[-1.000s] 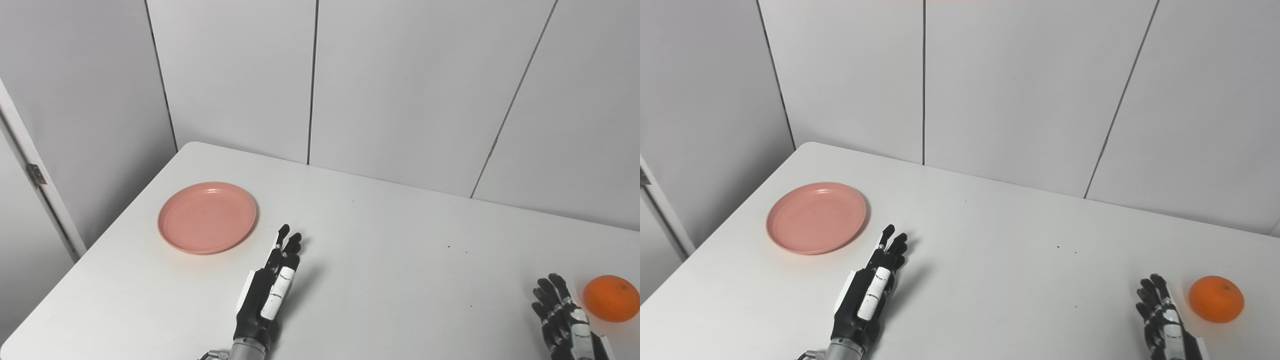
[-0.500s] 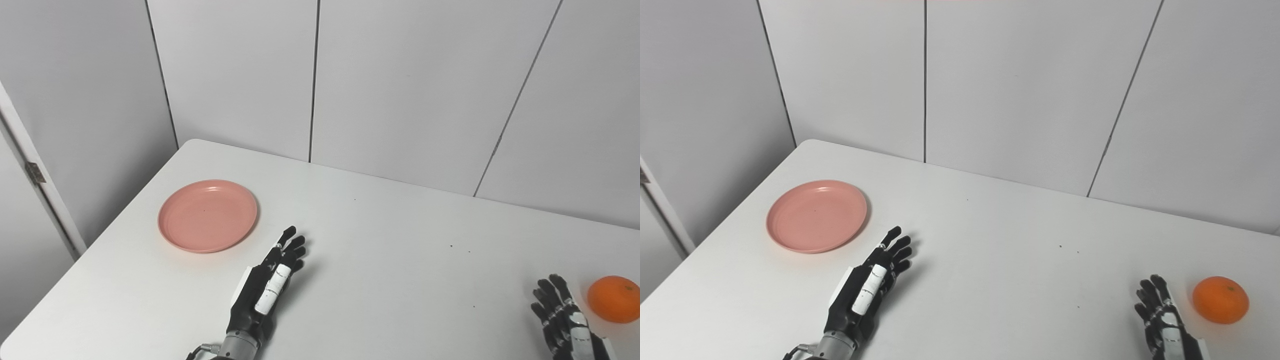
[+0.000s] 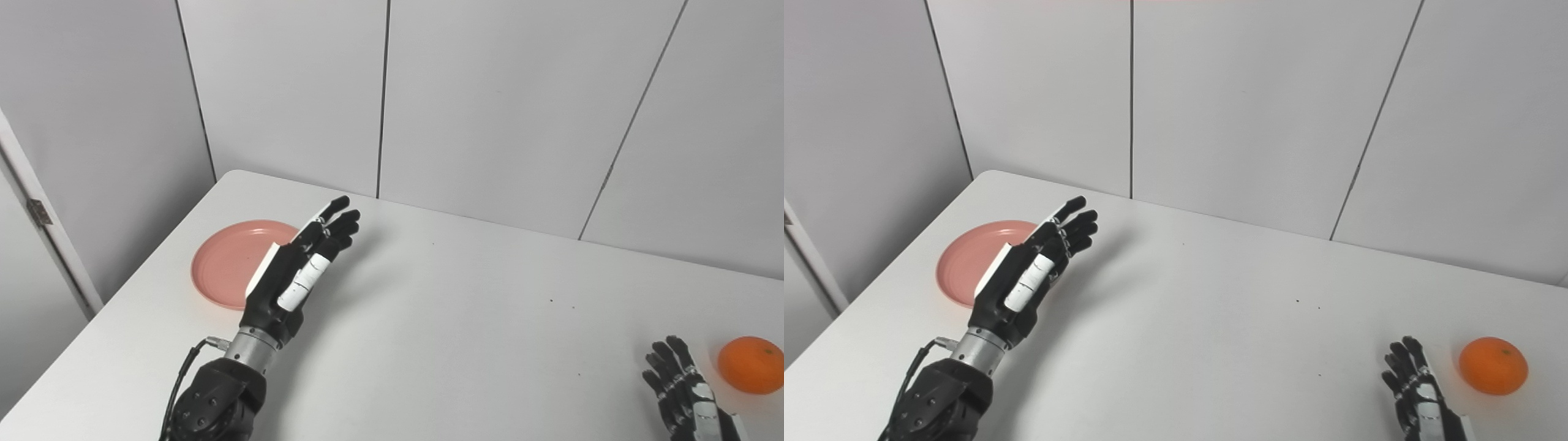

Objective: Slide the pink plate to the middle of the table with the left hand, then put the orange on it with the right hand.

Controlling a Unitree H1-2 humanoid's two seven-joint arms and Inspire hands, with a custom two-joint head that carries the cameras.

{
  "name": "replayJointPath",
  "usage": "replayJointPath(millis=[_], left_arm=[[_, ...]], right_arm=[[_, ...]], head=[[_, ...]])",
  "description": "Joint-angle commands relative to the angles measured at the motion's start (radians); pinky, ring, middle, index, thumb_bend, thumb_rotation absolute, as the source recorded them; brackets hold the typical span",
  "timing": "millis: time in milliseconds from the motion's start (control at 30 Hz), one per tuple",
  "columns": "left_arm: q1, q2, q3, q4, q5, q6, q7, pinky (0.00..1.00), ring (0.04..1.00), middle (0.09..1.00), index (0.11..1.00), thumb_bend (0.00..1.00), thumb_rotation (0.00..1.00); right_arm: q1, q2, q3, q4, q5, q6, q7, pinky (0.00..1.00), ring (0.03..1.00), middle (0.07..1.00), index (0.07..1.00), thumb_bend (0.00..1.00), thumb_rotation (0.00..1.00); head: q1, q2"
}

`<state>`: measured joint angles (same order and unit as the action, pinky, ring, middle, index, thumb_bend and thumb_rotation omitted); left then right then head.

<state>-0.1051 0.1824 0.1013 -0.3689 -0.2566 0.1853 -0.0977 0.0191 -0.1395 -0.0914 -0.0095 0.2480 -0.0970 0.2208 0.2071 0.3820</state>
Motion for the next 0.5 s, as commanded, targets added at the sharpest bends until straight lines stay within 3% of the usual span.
replayJointPath(millis=[0, 300, 467], left_arm=[[-0.069, 0.055, 0.036, -0.016, -0.044, -0.001, -0.024, 0.91, 0.9, 0.89, 0.91, 1.0, 0.73], [-0.188, 0.16, 0.117, -0.019, -0.095, 0.081, -0.012, 0.93, 0.925, 0.883, 0.914, 1.0, 0.68], [-0.237, 0.24, 0.19, 0.147, -0.152, -0.01, -0.092, 0.94, 0.932, 0.89, 0.94, 1.0, 0.72]], right_arm=[[0.095, 0.053, 0.029, 0.083, 0.007, 0.008, 0.0, 0.95, 0.948, 0.938, 0.949, 0.82, 0.94], [0.095, 0.049, 0.029, 0.084, 0.009, 0.015, 0.003, 0.96, 0.95, 0.941, 0.953, 0.82, 0.94], [0.096, 0.048, 0.03, 0.087, 0.006, 0.015, 0.0, 0.96, 0.947, 0.938, 0.953, 0.82, 0.93]], head=[[-0.001, 0.001], [0.002, 0.007], [0.002, 0.009]])
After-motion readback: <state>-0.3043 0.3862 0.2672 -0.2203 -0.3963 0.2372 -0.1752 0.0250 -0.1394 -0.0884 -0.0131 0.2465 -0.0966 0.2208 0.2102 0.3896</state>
